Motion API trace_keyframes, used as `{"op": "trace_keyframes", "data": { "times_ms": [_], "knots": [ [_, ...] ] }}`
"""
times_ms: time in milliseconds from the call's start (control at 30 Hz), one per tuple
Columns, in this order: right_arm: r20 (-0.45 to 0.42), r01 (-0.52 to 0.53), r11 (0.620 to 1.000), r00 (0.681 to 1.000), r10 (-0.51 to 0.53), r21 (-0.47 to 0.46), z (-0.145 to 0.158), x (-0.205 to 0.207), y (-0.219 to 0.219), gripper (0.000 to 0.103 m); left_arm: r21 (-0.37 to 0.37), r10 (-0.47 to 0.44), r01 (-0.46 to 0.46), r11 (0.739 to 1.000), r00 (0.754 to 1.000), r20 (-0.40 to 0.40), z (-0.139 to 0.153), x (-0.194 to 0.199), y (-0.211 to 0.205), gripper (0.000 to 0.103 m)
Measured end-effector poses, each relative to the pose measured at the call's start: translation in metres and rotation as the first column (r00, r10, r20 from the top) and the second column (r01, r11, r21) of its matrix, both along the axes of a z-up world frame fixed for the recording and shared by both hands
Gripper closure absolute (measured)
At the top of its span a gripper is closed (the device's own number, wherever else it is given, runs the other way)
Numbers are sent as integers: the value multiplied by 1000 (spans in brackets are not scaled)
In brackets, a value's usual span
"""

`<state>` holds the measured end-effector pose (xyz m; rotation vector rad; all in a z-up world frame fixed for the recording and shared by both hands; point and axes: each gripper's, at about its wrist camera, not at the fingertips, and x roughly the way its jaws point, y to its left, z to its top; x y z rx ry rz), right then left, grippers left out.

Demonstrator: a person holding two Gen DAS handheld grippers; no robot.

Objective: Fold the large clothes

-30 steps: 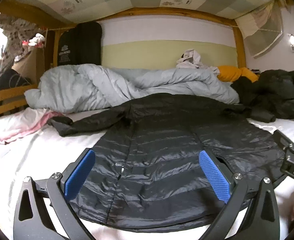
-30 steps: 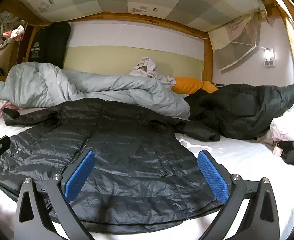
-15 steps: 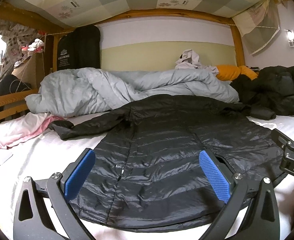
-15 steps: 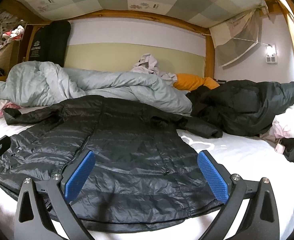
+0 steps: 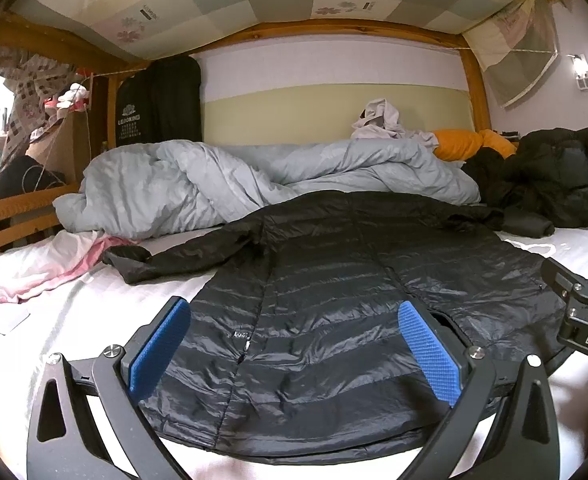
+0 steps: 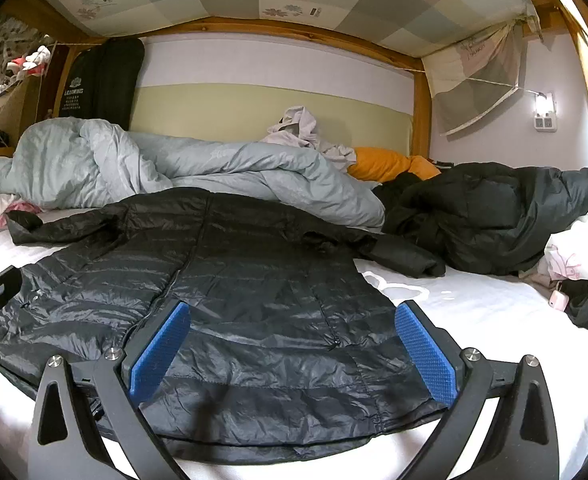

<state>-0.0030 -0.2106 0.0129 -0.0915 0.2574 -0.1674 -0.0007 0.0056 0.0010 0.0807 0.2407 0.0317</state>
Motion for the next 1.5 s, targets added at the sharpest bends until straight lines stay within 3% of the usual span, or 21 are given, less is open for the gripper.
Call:
{"op": "trace_keyframes", "data": {
  "times_ms": [433,1500],
  "knots": [
    [2,0,1000,1000,0,-1,-1,0,0,0,61,-13,11,998,999,30,-2,-6,-12,0],
    [-6,25,999,1000,-25,20,-4,0,-6,0,34,-4,4,999,1000,21,-1,-4,-8,0]
  ]
}}
